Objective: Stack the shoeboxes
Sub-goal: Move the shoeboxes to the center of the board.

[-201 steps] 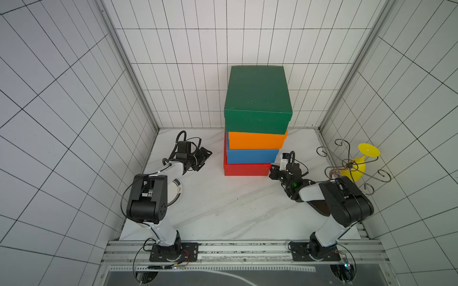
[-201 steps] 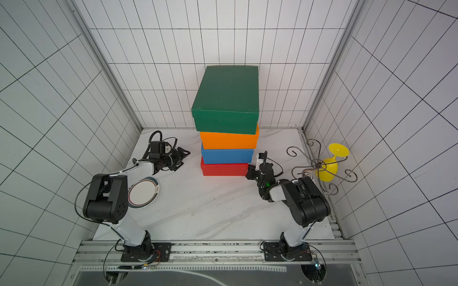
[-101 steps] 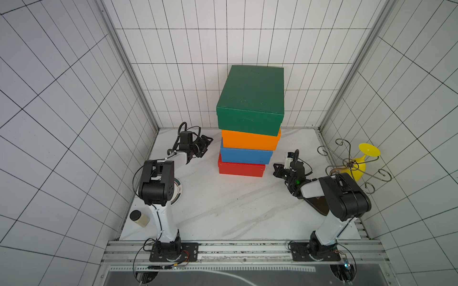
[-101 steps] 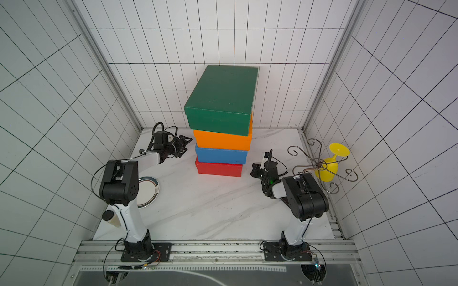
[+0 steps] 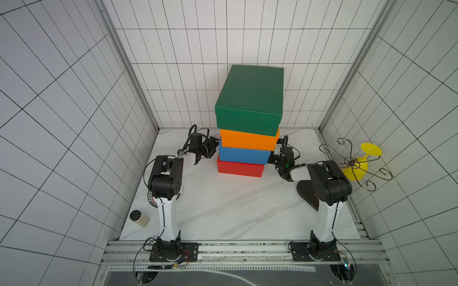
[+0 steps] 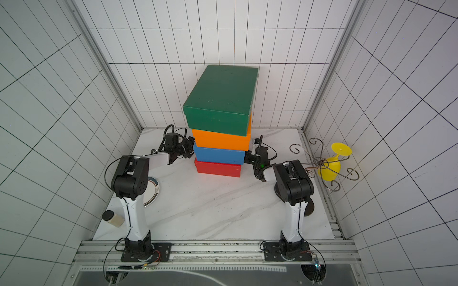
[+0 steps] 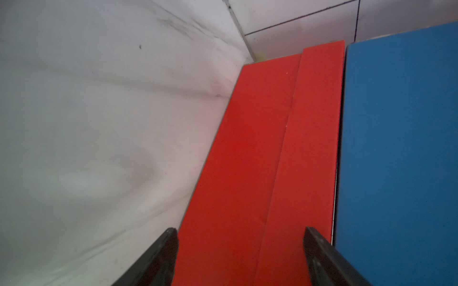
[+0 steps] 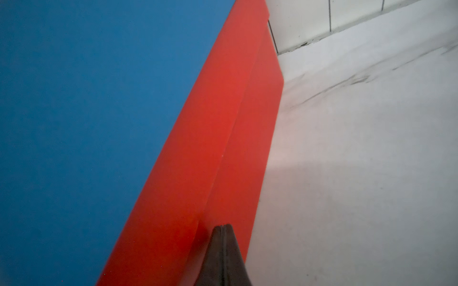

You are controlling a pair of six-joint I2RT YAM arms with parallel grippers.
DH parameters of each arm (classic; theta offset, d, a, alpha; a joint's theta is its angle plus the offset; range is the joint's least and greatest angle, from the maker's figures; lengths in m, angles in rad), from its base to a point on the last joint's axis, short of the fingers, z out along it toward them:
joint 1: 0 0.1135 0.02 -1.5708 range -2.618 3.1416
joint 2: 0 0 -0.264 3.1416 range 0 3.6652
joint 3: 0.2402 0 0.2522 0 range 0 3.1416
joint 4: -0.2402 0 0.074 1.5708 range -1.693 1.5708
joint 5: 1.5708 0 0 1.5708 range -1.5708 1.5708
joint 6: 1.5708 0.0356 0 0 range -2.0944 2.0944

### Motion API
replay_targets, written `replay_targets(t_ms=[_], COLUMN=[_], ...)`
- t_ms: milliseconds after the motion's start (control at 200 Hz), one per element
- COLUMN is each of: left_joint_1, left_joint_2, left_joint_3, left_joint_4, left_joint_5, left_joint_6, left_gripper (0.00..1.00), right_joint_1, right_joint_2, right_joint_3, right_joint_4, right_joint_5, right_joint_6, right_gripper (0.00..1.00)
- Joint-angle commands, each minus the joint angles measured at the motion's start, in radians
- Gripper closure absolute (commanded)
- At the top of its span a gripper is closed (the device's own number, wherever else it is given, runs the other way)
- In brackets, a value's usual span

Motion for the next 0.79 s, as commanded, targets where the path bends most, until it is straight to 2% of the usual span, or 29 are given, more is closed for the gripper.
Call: replay_targets(t_ms=[0, 345, 790], left_joint_1=[-0.029, -0.038, -0.047], left_joint_2=[-0.039, -0.229, -0.457], left_joint_3=[-0.070, -0.343, -0.579], left_joint_4=[0.043, 0.102, 0.071], left_joint_5=[0.034, 0.031, 0.015], left_joint_6=[-0.006, 0.001, 0.037], left_gripper=[0.21, 0.21, 0.21], right_joint_1=[0.065, 0.152, 0.213], right_joint_2=[0.008, -0.108, -0.275], right_joint_3=[0.063, -0.095, -0.306], right_joint_4=[-0.039, -0.016, 0.015], right_joint_5=[-0.017, 0.017, 0.066], right_joint_6=[-0.021, 0.004, 0.059], right_gripper=[1.00, 1.00, 1.00])
